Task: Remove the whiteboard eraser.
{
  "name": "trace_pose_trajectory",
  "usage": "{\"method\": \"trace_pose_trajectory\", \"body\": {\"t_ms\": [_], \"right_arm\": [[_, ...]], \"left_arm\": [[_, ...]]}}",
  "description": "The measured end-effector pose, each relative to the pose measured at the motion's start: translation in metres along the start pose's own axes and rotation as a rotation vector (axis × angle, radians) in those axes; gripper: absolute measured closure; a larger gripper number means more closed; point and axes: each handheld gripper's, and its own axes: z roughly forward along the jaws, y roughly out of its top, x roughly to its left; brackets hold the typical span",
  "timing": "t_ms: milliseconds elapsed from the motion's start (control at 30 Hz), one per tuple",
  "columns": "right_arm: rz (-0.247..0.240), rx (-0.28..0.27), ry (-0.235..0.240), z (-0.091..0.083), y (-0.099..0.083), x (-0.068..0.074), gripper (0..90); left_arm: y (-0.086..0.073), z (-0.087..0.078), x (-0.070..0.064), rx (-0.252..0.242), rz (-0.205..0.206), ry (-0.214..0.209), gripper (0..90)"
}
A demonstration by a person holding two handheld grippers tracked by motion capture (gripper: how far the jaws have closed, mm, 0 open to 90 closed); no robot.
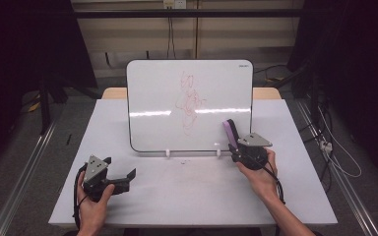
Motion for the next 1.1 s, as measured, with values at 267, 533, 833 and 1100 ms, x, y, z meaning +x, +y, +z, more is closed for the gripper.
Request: {"method": "trace_pose_trajectory", "body": {"t_ms": [267, 533, 833, 1100], "right_arm": [[0.001, 0.002, -0.036, -0.001, 0.001, 0.003, 62.5], [-0.008, -0.010, -0.029, -0.002, -0.001, 0.002, 63.6], [-0.025, -0.044, 0.005, -0.008, 0.002, 0.007, 64.0], [0.008, -0.091, 0.022, -0.012, 0.002, 0.001, 64.0]], "left_arm": [[0.000, 0.000, 0.000, 0.001, -0.001, -0.002, 3.9], [0.000, -0.001, 0.001, 0.000, -0.007, -0.001, 3.9], [0.000, -0.001, 0.001, 0.000, -0.008, -0.001, 3.9], [-0.001, -0.001, 0.003, -0.002, -0.031, -0.006, 3.7]]}}
